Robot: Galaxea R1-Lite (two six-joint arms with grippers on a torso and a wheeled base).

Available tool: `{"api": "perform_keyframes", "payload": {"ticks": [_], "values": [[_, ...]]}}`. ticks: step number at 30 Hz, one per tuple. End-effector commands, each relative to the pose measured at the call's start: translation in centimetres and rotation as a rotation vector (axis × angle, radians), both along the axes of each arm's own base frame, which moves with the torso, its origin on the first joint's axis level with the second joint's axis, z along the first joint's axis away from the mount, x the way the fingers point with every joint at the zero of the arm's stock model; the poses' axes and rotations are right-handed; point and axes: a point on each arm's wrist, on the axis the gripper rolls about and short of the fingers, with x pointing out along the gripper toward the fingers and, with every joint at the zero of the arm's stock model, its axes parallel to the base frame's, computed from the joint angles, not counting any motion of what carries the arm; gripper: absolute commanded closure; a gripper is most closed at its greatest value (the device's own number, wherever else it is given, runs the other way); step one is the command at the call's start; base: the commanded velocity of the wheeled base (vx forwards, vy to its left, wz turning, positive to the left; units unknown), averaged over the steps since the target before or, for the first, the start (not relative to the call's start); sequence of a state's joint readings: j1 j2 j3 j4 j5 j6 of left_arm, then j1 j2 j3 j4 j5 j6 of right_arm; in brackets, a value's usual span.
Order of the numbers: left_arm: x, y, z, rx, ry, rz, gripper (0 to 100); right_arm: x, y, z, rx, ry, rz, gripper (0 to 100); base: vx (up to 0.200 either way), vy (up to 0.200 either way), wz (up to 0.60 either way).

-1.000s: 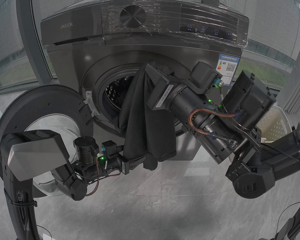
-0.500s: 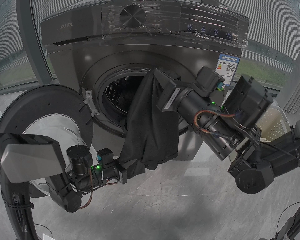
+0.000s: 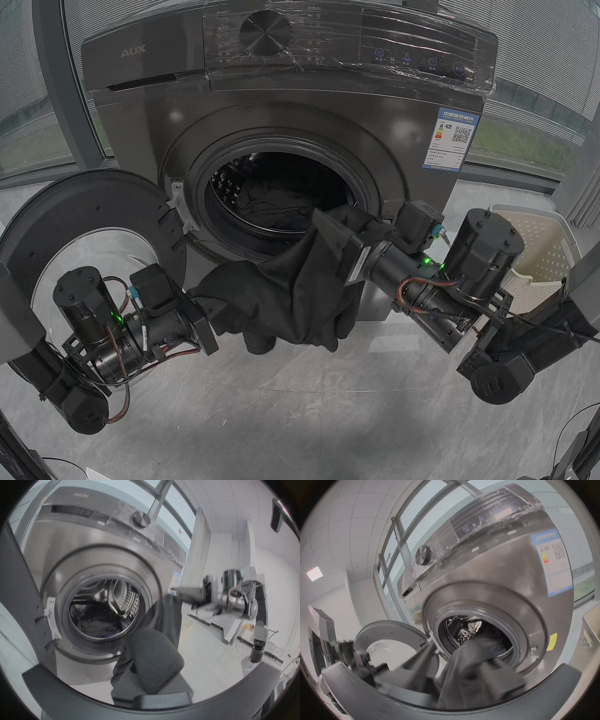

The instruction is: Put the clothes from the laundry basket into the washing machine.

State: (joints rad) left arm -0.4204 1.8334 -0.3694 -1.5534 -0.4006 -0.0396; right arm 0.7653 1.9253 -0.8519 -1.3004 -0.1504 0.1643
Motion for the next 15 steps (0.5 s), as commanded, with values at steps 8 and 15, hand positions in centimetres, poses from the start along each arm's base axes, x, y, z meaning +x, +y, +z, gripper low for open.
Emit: {"api": "perform_keyframes", "payload": {"ticks": [8,15], "values": [[-1.7,0.2,4.5,-0.123,-0.108,-0.052,100,0.1,0.4,-4.8,-0.118,0.117,-0.002,0,0.0,0.0,0.0],[-1.5,0.1,5.5,-0.17,-0.118,-0.058,100,-0.9,-0.1,-8.4,-0.215,0.206,0.01,0,0.0,0.0,0.0]]}}
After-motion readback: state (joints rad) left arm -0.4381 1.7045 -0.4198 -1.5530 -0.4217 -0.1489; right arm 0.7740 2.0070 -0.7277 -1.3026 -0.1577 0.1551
